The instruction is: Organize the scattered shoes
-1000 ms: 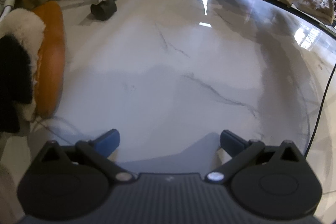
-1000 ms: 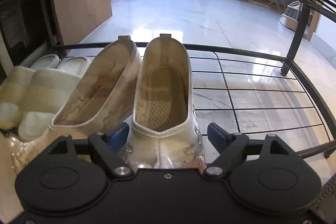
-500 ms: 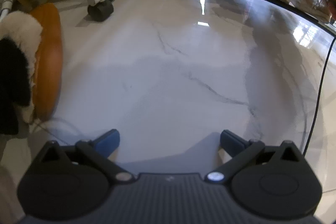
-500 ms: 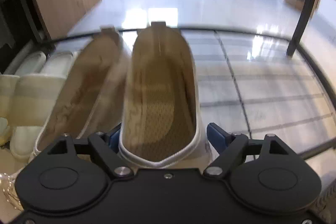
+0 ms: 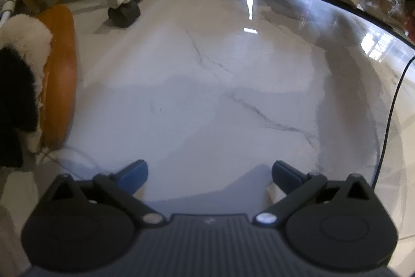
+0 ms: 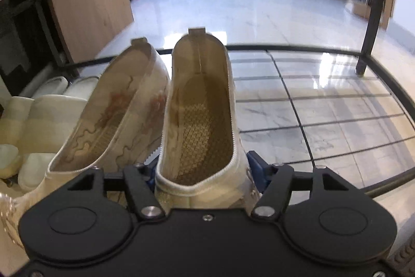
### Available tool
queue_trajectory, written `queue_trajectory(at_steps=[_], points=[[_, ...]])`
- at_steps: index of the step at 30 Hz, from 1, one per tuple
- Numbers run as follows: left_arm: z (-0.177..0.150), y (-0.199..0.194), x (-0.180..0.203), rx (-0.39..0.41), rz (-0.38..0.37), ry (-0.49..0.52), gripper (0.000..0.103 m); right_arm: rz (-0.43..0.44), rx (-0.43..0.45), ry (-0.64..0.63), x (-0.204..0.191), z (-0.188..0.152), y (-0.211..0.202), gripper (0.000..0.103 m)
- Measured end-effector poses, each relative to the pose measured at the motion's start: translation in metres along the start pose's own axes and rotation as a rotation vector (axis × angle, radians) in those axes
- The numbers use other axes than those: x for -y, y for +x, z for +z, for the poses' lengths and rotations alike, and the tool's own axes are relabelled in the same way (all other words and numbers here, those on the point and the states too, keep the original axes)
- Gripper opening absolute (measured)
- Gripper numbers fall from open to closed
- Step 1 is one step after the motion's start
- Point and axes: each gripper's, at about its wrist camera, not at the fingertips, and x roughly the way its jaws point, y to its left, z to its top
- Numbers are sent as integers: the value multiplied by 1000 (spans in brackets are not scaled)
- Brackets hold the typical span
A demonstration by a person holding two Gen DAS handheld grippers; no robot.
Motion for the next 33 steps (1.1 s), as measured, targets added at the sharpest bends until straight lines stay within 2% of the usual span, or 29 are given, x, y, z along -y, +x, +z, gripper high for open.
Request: queue_trajectory(at_steps=[6,9,13,14,18,20,22,25,27,28,29,30,31,33], points=[[2,0,1,-4,7,-5,102,6,-52,-12,2,15,0,65],[0,-1,3,-7,3,1,102,14,-39,-47,-2,24,-13,65],[-1,-1,5,-12,-4,7,102,28,28,-112,-4,27,-33,65],[-1,-1,5,-13,-6,6,102,21,74,-118,0,26,-34,65],[-1,-2,6,-12,-7,8,102,26,188,-39,16,25,-19,65],[0,-2,7,-7,-7,10,102,-16,236,-21,22,26,0,65],[2,-1,7,-5,-5,10,102,-32,217,-14,25,28,15,65],[2,1,6,-13,-1,1,102,-41,135,-42,27,29,43,67],[2,2,6,-12,-1,-6,102,-21,113,-42,31,26,50,71],[2,2,6,-14,0,-6,102,-18,108,-37,32,26,51,78],[2,2,6,-15,0,-6,102,-18,98,-13,34,27,48,93],[2,1,6,-13,-2,-6,102,-17,88,12,36,28,44,101],[2,0,6,-11,-4,-6,102,-16,77,38,38,30,40,101],[2,-2,8,-5,-10,-1,102,-13,129,91,41,29,18,101]])
